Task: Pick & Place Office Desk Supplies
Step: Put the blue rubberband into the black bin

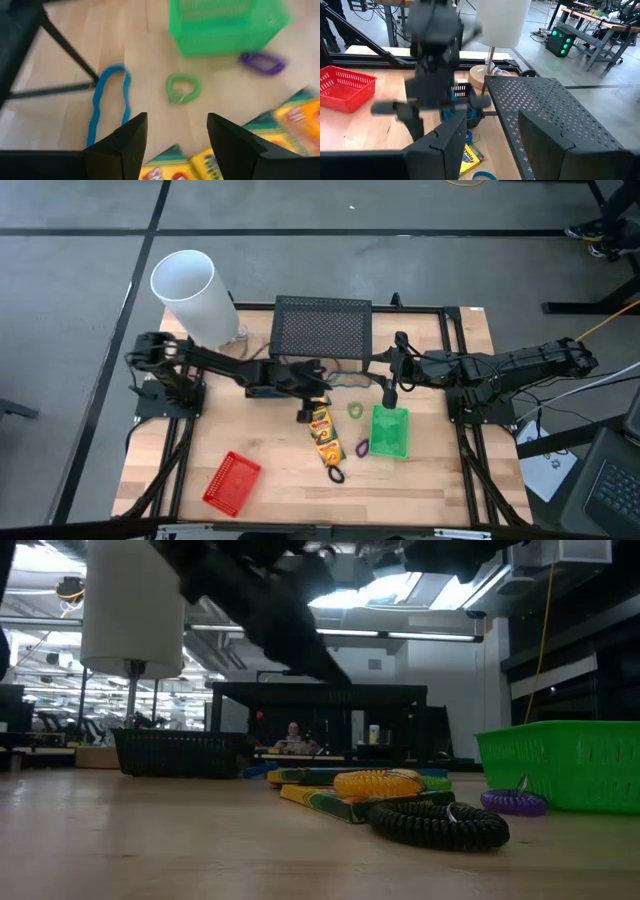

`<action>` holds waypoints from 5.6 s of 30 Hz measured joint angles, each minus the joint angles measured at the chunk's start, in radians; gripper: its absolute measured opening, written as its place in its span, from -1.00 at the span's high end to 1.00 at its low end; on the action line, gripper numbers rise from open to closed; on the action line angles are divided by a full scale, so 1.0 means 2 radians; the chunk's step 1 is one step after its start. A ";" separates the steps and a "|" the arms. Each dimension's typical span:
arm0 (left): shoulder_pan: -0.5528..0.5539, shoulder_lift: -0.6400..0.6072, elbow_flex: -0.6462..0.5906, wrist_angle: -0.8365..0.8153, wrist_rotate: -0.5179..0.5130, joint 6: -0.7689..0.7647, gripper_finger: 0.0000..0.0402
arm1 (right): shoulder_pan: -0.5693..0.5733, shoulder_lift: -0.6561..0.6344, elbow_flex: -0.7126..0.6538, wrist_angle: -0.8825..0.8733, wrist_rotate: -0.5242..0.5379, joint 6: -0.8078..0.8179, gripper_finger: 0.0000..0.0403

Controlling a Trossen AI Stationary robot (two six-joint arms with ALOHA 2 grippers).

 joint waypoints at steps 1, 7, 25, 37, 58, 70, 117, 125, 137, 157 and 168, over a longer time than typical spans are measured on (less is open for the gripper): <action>0.000 0.014 0.015 -0.016 -0.008 0.005 -0.01 | 0.000 0.000 0.000 0.000 0.000 0.000 0.10; 0.005 0.084 0.090 -0.073 -0.034 0.023 -0.01 | 0.000 0.000 0.000 -0.003 0.000 0.000 0.10; 0.028 0.169 0.164 -0.160 -0.102 -0.004 -0.01 | 0.000 0.000 0.000 -0.008 0.000 0.001 0.10; 0.019 0.169 0.164 -0.159 -0.104 -0.025 -0.01 | 0.000 0.000 0.000 -0.007 -0.002 0.002 0.10; 0.022 0.169 0.164 -0.164 -0.114 -0.027 -0.01 | 0.000 0.000 0.000 -0.007 -0.001 0.002 0.10; 0.025 0.169 0.164 -0.162 -0.109 -0.002 0.18 | 0.000 0.000 0.000 -0.007 0.000 0.001 0.10; -0.008 0.172 0.162 -0.159 -0.085 0.009 0.99 | 0.000 0.000 0.000 -0.007 -0.002 0.001 0.10; -0.025 0.115 0.163 -0.185 -0.145 0.023 0.99 | 0.000 0.000 0.000 -0.010 -0.002 0.002 0.10; -0.063 0.010 0.164 -0.378 -0.256 -0.044 0.99 | 0.000 0.000 0.000 -0.011 -0.002 0.002 0.10; -0.142 -0.098 0.148 -0.656 -0.386 -0.305 0.99 | 0.000 0.000 0.000 -0.009 -0.002 0.011 0.10; -0.115 -0.097 0.021 -0.592 -0.330 -0.335 0.99 | 0.000 0.000 0.000 -0.009 -0.001 0.011 0.10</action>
